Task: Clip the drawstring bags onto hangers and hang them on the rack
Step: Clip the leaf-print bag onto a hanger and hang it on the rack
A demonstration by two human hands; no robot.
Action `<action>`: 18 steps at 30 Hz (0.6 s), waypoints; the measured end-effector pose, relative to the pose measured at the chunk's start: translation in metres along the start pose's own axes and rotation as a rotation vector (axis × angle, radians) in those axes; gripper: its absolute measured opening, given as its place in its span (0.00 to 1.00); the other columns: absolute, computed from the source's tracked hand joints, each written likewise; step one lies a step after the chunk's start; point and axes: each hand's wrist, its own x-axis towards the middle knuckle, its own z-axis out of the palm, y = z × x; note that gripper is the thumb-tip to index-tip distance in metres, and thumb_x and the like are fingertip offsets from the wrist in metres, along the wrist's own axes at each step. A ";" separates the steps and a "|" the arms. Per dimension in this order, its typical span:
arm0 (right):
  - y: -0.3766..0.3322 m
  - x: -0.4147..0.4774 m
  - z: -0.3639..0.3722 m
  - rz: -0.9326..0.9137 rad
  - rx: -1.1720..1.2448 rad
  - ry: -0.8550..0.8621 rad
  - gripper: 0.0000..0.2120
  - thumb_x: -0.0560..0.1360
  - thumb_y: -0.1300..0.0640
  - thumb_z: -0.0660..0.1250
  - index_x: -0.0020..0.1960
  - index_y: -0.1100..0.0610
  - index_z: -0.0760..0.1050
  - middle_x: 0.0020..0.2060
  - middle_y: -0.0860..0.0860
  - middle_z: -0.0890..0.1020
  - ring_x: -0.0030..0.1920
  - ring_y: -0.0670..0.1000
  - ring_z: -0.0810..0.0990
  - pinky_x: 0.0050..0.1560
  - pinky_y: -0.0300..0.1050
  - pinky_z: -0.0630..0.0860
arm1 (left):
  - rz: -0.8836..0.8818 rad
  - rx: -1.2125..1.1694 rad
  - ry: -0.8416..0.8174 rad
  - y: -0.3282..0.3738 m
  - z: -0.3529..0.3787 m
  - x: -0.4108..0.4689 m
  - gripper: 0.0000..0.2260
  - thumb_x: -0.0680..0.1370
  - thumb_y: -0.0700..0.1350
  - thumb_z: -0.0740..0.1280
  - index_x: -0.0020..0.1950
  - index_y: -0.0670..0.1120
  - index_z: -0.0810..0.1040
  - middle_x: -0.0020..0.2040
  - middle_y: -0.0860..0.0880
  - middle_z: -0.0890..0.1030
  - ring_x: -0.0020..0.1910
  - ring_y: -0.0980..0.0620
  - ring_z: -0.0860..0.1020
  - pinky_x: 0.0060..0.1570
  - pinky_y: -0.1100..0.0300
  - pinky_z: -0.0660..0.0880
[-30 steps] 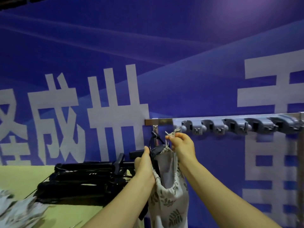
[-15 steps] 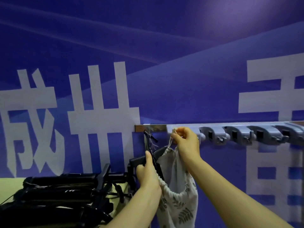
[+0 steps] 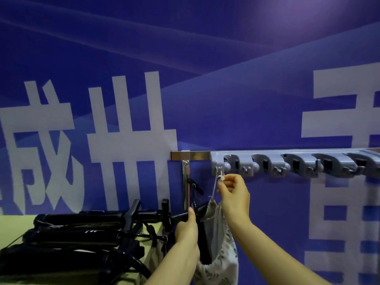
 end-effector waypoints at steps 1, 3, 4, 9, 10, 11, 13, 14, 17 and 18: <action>-0.001 -0.003 0.001 -0.023 -0.031 0.012 0.02 0.77 0.59 0.64 0.49 0.54 0.72 0.43 0.47 0.78 0.45 0.50 0.78 0.40 0.39 0.71 | -0.008 -0.005 -0.014 0.000 0.000 0.003 0.30 0.78 0.60 0.56 0.69 0.38 0.68 0.66 0.38 0.74 0.64 0.38 0.73 0.65 0.47 0.70; -0.002 -0.010 0.005 -0.087 -0.144 0.054 0.04 0.77 0.58 0.64 0.52 0.53 0.72 0.47 0.47 0.75 0.47 0.48 0.75 0.44 0.39 0.69 | -0.001 -0.011 -0.084 0.004 -0.002 0.008 0.27 0.78 0.61 0.56 0.62 0.39 0.74 0.59 0.39 0.79 0.60 0.38 0.77 0.60 0.47 0.74; -0.003 -0.014 0.006 -0.134 -0.200 0.072 0.05 0.77 0.58 0.64 0.53 0.54 0.72 0.49 0.46 0.73 0.48 0.47 0.73 0.47 0.40 0.68 | -0.008 -0.025 -0.124 0.008 -0.002 0.006 0.25 0.79 0.60 0.55 0.58 0.39 0.76 0.56 0.41 0.80 0.58 0.38 0.78 0.56 0.49 0.77; -0.024 -0.036 0.020 -0.261 -0.213 -0.032 0.02 0.78 0.59 0.63 0.47 0.54 0.73 0.46 0.48 0.74 0.47 0.47 0.72 0.47 0.38 0.65 | 0.018 -0.040 -0.187 0.039 -0.028 -0.024 0.26 0.82 0.55 0.52 0.66 0.36 0.71 0.51 0.40 0.80 0.45 0.45 0.78 0.39 0.60 0.76; -0.030 -0.041 0.023 -0.264 -0.208 -0.058 0.03 0.78 0.59 0.62 0.46 0.53 0.72 0.45 0.49 0.74 0.46 0.48 0.73 0.47 0.39 0.66 | 0.039 -0.025 -0.187 0.046 -0.036 -0.032 0.25 0.82 0.54 0.51 0.65 0.36 0.72 0.44 0.42 0.78 0.38 0.47 0.75 0.30 0.63 0.75; -0.037 -0.046 0.026 -0.264 -0.202 -0.085 0.04 0.78 0.58 0.61 0.46 0.53 0.72 0.44 0.48 0.74 0.45 0.48 0.73 0.46 0.41 0.67 | 0.040 -0.006 -0.183 0.052 -0.044 -0.038 0.24 0.82 0.54 0.51 0.64 0.36 0.72 0.39 0.45 0.76 0.34 0.49 0.72 0.23 0.64 0.72; -0.052 -0.061 0.035 -0.256 -0.185 -0.149 0.05 0.79 0.57 0.60 0.45 0.53 0.72 0.43 0.48 0.74 0.44 0.49 0.74 0.46 0.43 0.69 | 0.060 0.010 -0.138 0.058 -0.065 -0.043 0.26 0.82 0.55 0.51 0.64 0.35 0.73 0.39 0.45 0.75 0.36 0.49 0.72 0.29 0.63 0.72; -0.059 -0.068 0.040 -0.251 -0.179 -0.182 0.06 0.79 0.56 0.59 0.45 0.54 0.73 0.43 0.48 0.74 0.44 0.50 0.75 0.46 0.44 0.70 | 0.073 0.005 -0.115 0.059 -0.076 -0.045 0.26 0.82 0.55 0.51 0.64 0.35 0.73 0.41 0.44 0.76 0.38 0.48 0.73 0.36 0.61 0.72; -0.075 -0.094 0.055 -0.239 -0.162 -0.279 0.09 0.80 0.54 0.58 0.46 0.56 0.75 0.44 0.51 0.78 0.44 0.51 0.76 0.47 0.49 0.74 | 0.081 -0.013 -0.076 0.060 -0.113 -0.054 0.24 0.82 0.54 0.51 0.62 0.37 0.73 0.49 0.43 0.79 0.44 0.47 0.76 0.48 0.55 0.74; -0.079 -0.102 0.060 -0.240 -0.157 -0.307 0.10 0.79 0.54 0.58 0.47 0.57 0.75 0.44 0.52 0.78 0.44 0.51 0.77 0.48 0.50 0.74 | 0.082 -0.025 -0.066 0.060 -0.126 -0.058 0.23 0.82 0.54 0.50 0.61 0.38 0.74 0.49 0.44 0.78 0.43 0.48 0.75 0.47 0.55 0.74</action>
